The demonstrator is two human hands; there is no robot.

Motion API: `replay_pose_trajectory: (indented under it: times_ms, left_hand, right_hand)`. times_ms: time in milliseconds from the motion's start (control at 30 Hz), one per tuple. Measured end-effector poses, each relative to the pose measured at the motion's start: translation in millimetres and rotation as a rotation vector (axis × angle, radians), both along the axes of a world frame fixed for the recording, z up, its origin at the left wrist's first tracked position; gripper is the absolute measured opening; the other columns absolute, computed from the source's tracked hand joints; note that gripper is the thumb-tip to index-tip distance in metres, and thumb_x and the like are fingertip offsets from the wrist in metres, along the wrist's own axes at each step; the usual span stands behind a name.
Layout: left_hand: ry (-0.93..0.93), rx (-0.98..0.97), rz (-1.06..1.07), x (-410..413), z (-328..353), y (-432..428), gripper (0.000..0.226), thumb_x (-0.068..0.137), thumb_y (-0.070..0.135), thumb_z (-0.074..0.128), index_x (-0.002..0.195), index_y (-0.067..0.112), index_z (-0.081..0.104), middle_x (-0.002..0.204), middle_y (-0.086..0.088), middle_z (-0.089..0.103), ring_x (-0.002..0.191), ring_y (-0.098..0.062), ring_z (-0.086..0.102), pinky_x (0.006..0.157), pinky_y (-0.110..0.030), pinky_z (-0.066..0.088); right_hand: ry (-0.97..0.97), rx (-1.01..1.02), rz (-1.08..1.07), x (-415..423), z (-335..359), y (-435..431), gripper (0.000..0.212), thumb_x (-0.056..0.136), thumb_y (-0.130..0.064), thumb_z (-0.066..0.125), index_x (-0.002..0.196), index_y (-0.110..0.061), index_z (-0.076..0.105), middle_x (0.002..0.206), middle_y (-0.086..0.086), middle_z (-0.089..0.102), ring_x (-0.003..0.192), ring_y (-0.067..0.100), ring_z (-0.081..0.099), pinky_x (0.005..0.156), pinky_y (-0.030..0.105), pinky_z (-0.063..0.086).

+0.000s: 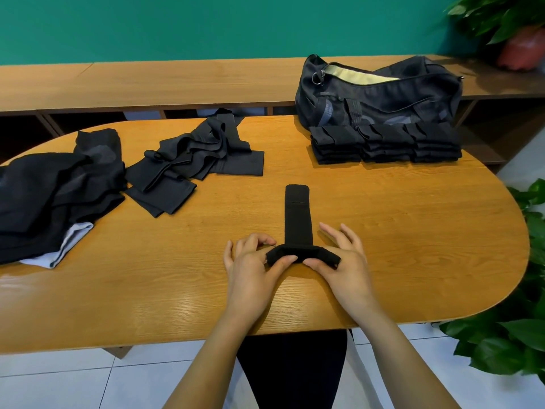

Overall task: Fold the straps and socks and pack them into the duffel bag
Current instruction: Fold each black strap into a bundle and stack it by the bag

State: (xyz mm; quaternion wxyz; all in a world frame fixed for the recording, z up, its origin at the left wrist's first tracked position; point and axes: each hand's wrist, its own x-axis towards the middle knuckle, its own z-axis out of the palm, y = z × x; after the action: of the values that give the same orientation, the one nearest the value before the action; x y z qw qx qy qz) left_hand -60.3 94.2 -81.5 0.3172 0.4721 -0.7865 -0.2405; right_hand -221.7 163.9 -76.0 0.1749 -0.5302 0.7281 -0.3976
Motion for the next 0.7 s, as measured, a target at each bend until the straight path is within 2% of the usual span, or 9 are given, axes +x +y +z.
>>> replay_pose_trajectory:
  times_ms: [100,200,300,333,400,467,533,600,700]
  left_hand:
    - [-0.016,-0.011,-0.003,1,0,1,0.058,0.071,0.072,0.047,0.101,0.030,0.073,0.111,0.022,0.048,0.114,0.001,0.038,0.115,-0.038,0.004]
    - [-0.045,-0.041,-0.010,1,-2,0,0.043,0.075,0.063,0.062,0.102,0.031,0.073,0.114,0.022,0.048,0.115,-0.001,0.038,0.116,-0.041,0.006]
    - [-0.040,-0.021,-0.006,1,-2,-1,0.033,0.080,0.057,0.061,0.100,0.034,0.073,0.116,0.022,0.050,0.118,0.000,0.036,0.117,-0.042,0.005]
    - [-0.033,-0.012,-0.002,1,-2,-1,0.032,0.081,0.057,0.060,0.100,0.034,0.073,0.117,0.021,0.050,0.119,0.000,0.036,0.117,-0.041,0.005]
    - [-0.020,-0.001,0.007,1,-2,-1,0.033,0.082,0.056,0.058,0.100,0.034,0.073,0.118,0.020,0.052,0.120,0.000,0.037,0.117,-0.040,0.004]
    - [-0.016,0.004,0.010,1,-2,-1,0.033,0.083,0.056,0.057,0.101,0.033,0.073,0.118,0.019,0.053,0.120,0.000,0.037,0.117,-0.041,0.005]
    - [-0.003,0.011,0.013,0,-3,-1,0.033,0.085,0.055,0.056,0.100,0.032,0.073,0.116,0.018,0.054,0.117,0.002,0.038,0.118,-0.042,0.006]
    - [0.015,0.013,0.026,0,-2,-1,0.033,0.086,0.054,0.054,0.100,0.031,0.073,0.110,0.019,0.055,0.113,0.004,0.039,0.118,-0.042,0.006]
    - [0.020,-0.005,0.045,-1,-3,0,0.036,0.086,0.055,0.052,0.097,0.029,0.074,0.105,0.017,0.056,0.110,0.000,0.045,0.118,-0.043,0.011]
  right_hand:
    - [-0.036,0.021,-0.033,-1,-2,0,0.019,0.081,-0.042,0.069,0.100,-0.041,0.068,0.145,-0.022,0.039,0.142,0.005,0.016,0.114,0.036,0.022]
    - [-0.121,0.072,-0.075,1,2,2,0.046,0.082,-0.036,0.073,0.120,-0.048,0.051,0.150,-0.009,0.033,0.144,0.008,0.018,0.114,0.036,0.023]
    - [-0.134,0.086,-0.094,1,5,4,0.053,0.082,-0.039,0.073,0.129,-0.046,0.049,0.147,-0.010,0.032,0.143,0.009,0.020,0.111,0.035,0.024]
    - [-0.134,0.067,-0.098,2,6,4,0.051,0.081,-0.039,0.074,0.127,-0.046,0.051,0.141,-0.017,0.034,0.142,0.007,0.021,0.111,0.034,0.026]
    - [-0.124,0.024,-0.086,3,10,4,0.040,0.080,-0.034,0.076,0.107,-0.050,0.052,0.121,-0.037,0.032,0.135,0.000,0.021,0.108,0.028,0.027]
    - [-0.095,-0.005,-0.063,2,10,4,0.040,0.079,-0.032,0.078,0.091,-0.054,0.046,0.112,-0.042,0.031,0.130,-0.004,0.019,0.105,0.024,0.024]
    - [-0.037,-0.016,-0.060,1,6,2,0.028,0.079,-0.036,0.076,0.094,-0.048,0.056,0.120,-0.039,0.037,0.133,-0.002,0.020,0.104,0.018,0.020]
    - [0.001,0.003,-0.085,-1,0,1,0.025,0.080,-0.039,0.073,0.104,-0.033,0.068,0.128,-0.027,0.044,0.137,0.004,0.021,0.100,0.009,0.015]
    - [0.018,0.008,-0.110,-2,-2,1,0.025,0.082,-0.038,0.072,0.103,-0.025,0.073,0.131,-0.017,0.048,0.138,0.006,0.021,0.102,0.015,0.016]
